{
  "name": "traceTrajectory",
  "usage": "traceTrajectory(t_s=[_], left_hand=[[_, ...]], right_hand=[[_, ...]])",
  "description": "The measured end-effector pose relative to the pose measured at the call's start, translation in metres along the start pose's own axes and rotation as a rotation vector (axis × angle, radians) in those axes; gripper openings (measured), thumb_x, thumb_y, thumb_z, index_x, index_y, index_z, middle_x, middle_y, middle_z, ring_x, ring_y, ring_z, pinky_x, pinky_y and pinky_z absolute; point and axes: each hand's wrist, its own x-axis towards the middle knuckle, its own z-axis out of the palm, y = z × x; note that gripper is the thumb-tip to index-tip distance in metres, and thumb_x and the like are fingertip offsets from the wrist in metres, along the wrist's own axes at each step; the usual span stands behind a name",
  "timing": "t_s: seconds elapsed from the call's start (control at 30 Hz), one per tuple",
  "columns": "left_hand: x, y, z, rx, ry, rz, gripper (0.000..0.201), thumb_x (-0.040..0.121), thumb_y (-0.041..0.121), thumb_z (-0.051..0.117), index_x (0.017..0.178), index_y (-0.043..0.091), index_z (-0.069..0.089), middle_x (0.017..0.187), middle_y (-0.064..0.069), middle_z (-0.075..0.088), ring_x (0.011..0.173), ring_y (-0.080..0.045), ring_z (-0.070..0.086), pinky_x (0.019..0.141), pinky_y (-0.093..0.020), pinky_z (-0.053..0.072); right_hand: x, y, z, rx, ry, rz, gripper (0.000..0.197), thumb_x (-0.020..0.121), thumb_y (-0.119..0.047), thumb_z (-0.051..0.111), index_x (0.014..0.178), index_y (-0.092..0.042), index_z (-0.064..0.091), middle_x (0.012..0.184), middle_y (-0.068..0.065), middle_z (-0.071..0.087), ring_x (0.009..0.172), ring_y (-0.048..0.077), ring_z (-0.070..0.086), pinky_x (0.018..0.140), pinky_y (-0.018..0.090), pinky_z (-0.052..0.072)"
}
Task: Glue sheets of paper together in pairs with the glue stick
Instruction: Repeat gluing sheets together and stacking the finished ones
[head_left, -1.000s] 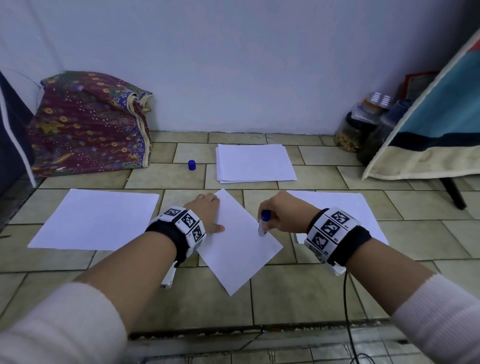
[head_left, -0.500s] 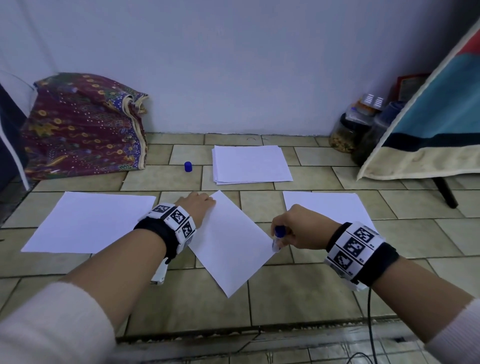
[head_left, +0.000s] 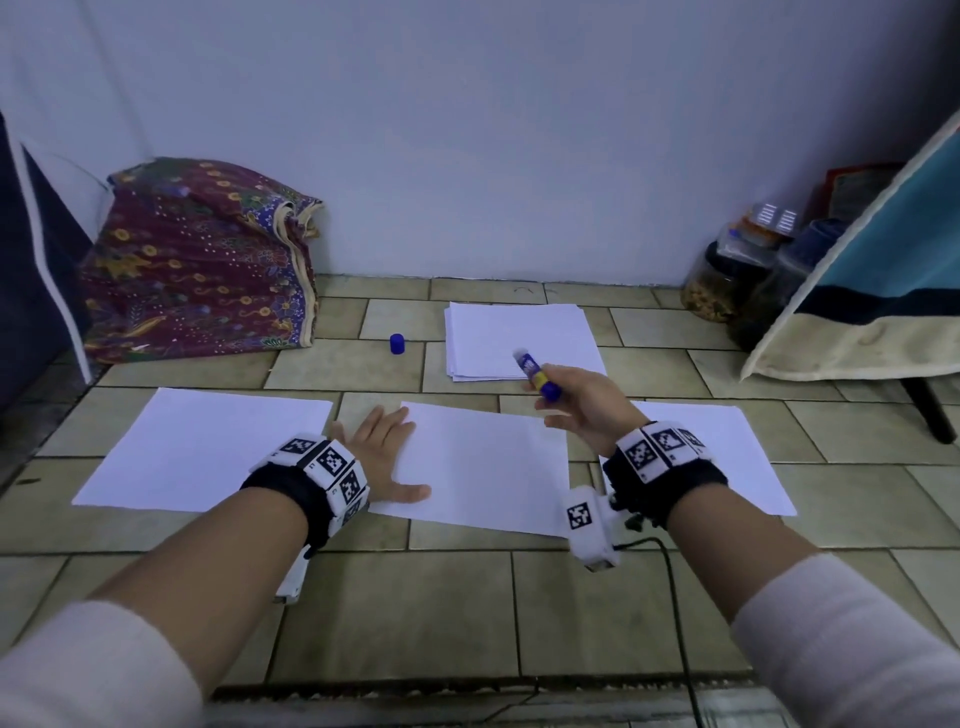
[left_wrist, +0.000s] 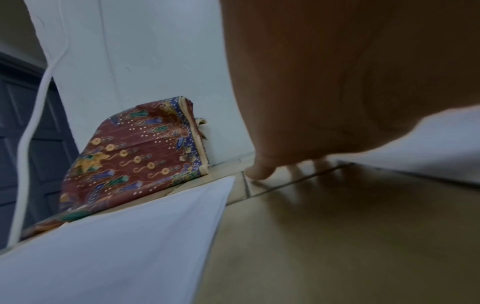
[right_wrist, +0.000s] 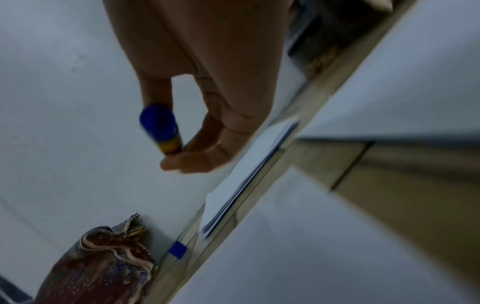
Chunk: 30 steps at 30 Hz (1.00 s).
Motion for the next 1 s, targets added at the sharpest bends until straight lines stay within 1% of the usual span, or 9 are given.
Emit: traceTrajectory(t_s=[0.13, 0.27, 0.37, 0.43, 0.53, 0.63, 0.73, 0.9, 1.0], left_hand=[[0.003, -0.002, 0.007, 0.007, -0.018, -0.013, 0.139, 0.03, 0.089, -0.007, 0.152, 0.021, -0.011, 0.158, 0.003, -0.02, 0.147, -0.017, -0.015, 0.116, -0.054, -0.004], [0.006, -0.004, 0.006, -0.018, -0.022, -0.024, 0.107, 0.07, 0.077, 0.03, 0.153, 0.022, -0.01, 0.159, 0.002, -0.019, 0.147, -0.019, -0.017, 0.116, -0.056, -0.006], [0.008, -0.006, 0.004, 0.008, -0.084, -0.003, 0.092, 0.091, 0.067, 0.037, 0.151, 0.022, -0.017, 0.157, 0.006, -0.026, 0.145, -0.018, -0.021, 0.115, -0.059, -0.002], [0.009, -0.008, 0.003, -0.02, -0.115, 0.0, 0.102, 0.08, 0.081, 0.027, 0.15, 0.022, -0.018, 0.156, 0.008, -0.027, 0.145, -0.016, -0.022, 0.115, -0.059, -0.002], [0.011, -0.009, 0.004, -0.046, -0.107, -0.004, 0.135, 0.039, 0.097, 0.006, 0.15, 0.023, -0.018, 0.156, 0.011, -0.026, 0.145, -0.014, -0.021, 0.115, -0.057, -0.002], [0.012, -0.011, 0.006, -0.005, -0.109, 0.014, 0.121, 0.057, 0.087, 0.024, 0.151, 0.023, -0.018, 0.156, 0.009, -0.026, 0.145, -0.016, -0.021, 0.115, -0.058, -0.001], [0.011, -0.011, 0.004, 0.01, -0.123, 0.03, 0.135, 0.033, 0.086, 0.007, 0.15, 0.023, -0.02, 0.156, 0.009, -0.028, 0.145, -0.016, -0.022, 0.114, -0.058, -0.002], [0.012, -0.009, 0.005, -0.052, -0.11, 0.011, 0.158, 0.011, 0.096, 0.001, 0.149, 0.023, -0.021, 0.154, 0.008, -0.029, 0.145, -0.014, -0.022, 0.113, -0.057, -0.006], [0.013, -0.011, 0.006, -0.07, -0.1, 0.018, 0.163, 0.005, 0.099, -0.004, 0.15, 0.025, -0.02, 0.154, 0.012, -0.028, 0.145, -0.012, -0.021, 0.113, -0.055, -0.007]], right_hand=[[0.023, -0.003, 0.034, -0.139, -0.07, -0.047, 0.026, 0.089, -0.008, 0.062, 0.114, -0.009, 0.057, 0.094, 0.001, 0.069, 0.073, 0.008, 0.065, 0.063, 0.02, 0.049], [0.049, -0.004, 0.072, -0.42, -0.028, -0.108, 0.021, 0.077, 0.001, 0.074, 0.089, -0.011, 0.06, 0.088, 0.012, 0.07, 0.079, 0.022, 0.068, 0.074, 0.031, 0.058], [0.066, -0.001, 0.094, -0.747, 0.024, -0.233, 0.023, 0.077, -0.009, 0.074, 0.095, -0.015, 0.061, 0.087, 0.003, 0.068, 0.079, 0.013, 0.06, 0.069, 0.024, 0.05], [0.076, 0.001, 0.105, -0.898, 0.032, -0.29, 0.023, 0.08, -0.014, 0.071, 0.101, -0.011, 0.062, 0.091, 0.002, 0.068, 0.08, 0.013, 0.057, 0.066, 0.02, 0.043], [0.091, 0.004, 0.12, -1.002, 0.035, -0.321, 0.012, 0.085, -0.02, 0.064, 0.09, -0.012, 0.056, 0.092, 0.009, 0.069, 0.08, 0.02, 0.058, 0.059, 0.023, 0.041], [0.1, 0.005, 0.13, -1.095, 0.029, -0.316, 0.012, 0.09, -0.022, 0.055, 0.086, -0.014, 0.047, 0.083, 0.012, 0.063, 0.077, 0.025, 0.056, 0.052, 0.021, 0.037], [0.102, 0.006, 0.136, -1.1, -0.002, -0.325, 0.011, 0.09, -0.018, 0.054, 0.084, -0.012, 0.048, 0.083, 0.016, 0.064, 0.078, 0.029, 0.058, 0.06, 0.027, 0.043], [0.098, 0.006, 0.141, -1.148, -0.003, -0.324, 0.016, 0.096, -0.02, 0.046, 0.09, -0.005, 0.045, 0.065, 0.007, 0.046, 0.072, 0.029, 0.051, 0.049, 0.027, 0.035], [0.093, 0.002, 0.141, -1.117, -0.018, -0.248, 0.03, 0.091, -0.017, 0.058, 0.114, 0.001, 0.05, 0.099, 0.018, 0.061, 0.091, 0.034, 0.061, 0.075, 0.04, 0.053]])
